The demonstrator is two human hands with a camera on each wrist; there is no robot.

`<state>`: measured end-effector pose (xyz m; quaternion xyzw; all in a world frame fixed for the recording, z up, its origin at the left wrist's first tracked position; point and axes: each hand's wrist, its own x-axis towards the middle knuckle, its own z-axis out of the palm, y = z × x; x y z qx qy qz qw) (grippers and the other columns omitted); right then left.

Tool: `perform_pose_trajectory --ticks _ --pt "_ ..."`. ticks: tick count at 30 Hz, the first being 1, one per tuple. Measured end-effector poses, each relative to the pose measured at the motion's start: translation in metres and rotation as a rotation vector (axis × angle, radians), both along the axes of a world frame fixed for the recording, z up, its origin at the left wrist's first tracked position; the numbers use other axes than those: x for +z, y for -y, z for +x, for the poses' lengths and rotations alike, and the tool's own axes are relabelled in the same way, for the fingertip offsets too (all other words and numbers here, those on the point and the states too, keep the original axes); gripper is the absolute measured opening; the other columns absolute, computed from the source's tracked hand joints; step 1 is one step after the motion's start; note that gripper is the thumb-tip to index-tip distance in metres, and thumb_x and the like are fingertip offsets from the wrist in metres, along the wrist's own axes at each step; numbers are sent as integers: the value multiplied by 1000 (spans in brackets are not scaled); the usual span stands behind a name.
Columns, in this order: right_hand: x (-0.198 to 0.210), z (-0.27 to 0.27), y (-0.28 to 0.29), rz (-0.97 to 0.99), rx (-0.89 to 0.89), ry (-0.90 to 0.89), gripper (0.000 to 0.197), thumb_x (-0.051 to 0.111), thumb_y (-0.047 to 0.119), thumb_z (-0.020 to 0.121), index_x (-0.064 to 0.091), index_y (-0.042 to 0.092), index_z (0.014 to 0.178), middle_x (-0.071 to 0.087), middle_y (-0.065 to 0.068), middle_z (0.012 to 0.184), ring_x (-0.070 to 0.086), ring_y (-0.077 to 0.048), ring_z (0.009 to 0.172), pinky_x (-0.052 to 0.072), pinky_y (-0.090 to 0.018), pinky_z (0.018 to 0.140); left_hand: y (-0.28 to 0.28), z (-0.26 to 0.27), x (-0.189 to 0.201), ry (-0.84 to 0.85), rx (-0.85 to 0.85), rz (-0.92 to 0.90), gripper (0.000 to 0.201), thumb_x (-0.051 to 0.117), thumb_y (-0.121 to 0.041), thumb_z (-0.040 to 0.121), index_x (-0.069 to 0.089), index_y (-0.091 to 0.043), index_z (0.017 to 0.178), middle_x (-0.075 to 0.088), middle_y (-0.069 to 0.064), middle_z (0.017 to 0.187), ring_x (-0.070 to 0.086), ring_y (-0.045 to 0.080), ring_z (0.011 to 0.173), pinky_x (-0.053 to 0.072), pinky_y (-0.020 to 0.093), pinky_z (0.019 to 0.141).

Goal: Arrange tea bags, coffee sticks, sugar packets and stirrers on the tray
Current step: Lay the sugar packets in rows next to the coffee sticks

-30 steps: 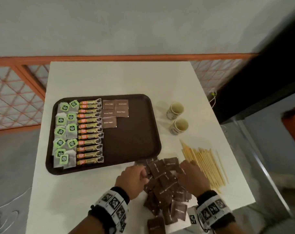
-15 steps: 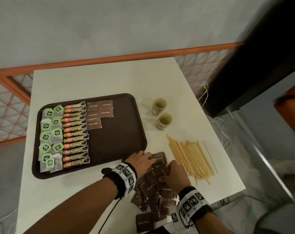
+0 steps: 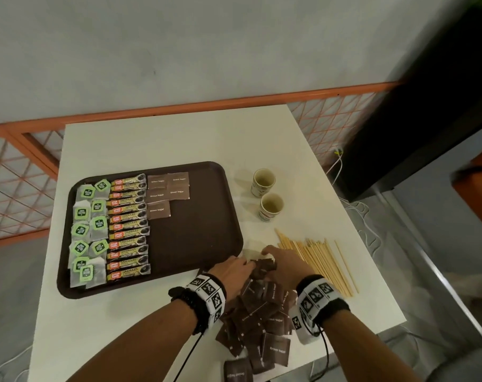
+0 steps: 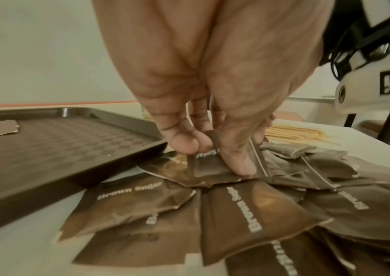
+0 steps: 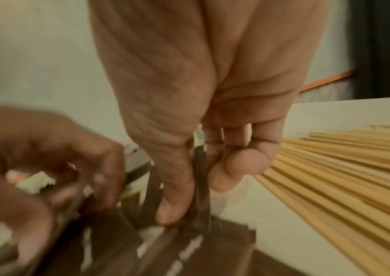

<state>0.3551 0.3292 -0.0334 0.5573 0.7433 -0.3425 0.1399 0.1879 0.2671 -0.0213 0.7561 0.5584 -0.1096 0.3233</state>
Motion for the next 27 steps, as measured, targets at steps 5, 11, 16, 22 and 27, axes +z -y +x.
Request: perform_pose_trajectory --ticks 5,11,16,22,27 --pt "-10 -3 -3 39 -10 26 30 76 23 80 60 18 105 50 2 108 53 -19 98 46 -29 84 5 -17 8 62 153 35 12 57 -21 94 60 -17 105 57 2 112 56 23 106 42 36 81" --pt "10 26 -3 -45 -104 -53 35 84 27 69 63 18 95 64 3 94 60 -16 86 47 -26 70 10 -22 14 27 67 67 19 70 -34 84 70 -24 100 56 -4 118 44 18 113 39 39 99" --pt "-3 31 24 -69 -98 -6 42 82 21 73 59 23 108 61 8 94 62 -14 87 50 -20 71 3 11 0 -57 -167 86 10 72 -21 81 65 -19 89 56 2 131 44 25 124 34 46 105" --pt "-15 32 26 21 -267 -118 18 76 25 79 61 18 71 63 5 72 55 -7 64 40 -17 56 1 24 -13 -135 -220 182 25 59 -17 89 63 -13 114 53 6 125 44 30 117 34 47 98" --pt "8 51 28 -28 -158 -79 14 74 23 79 63 16 74 66 2 76 61 -14 72 52 -28 68 1 27 -19 -162 -198 171 33 62 -12 86 56 -12 119 50 11 123 46 34 114 35 48 95"
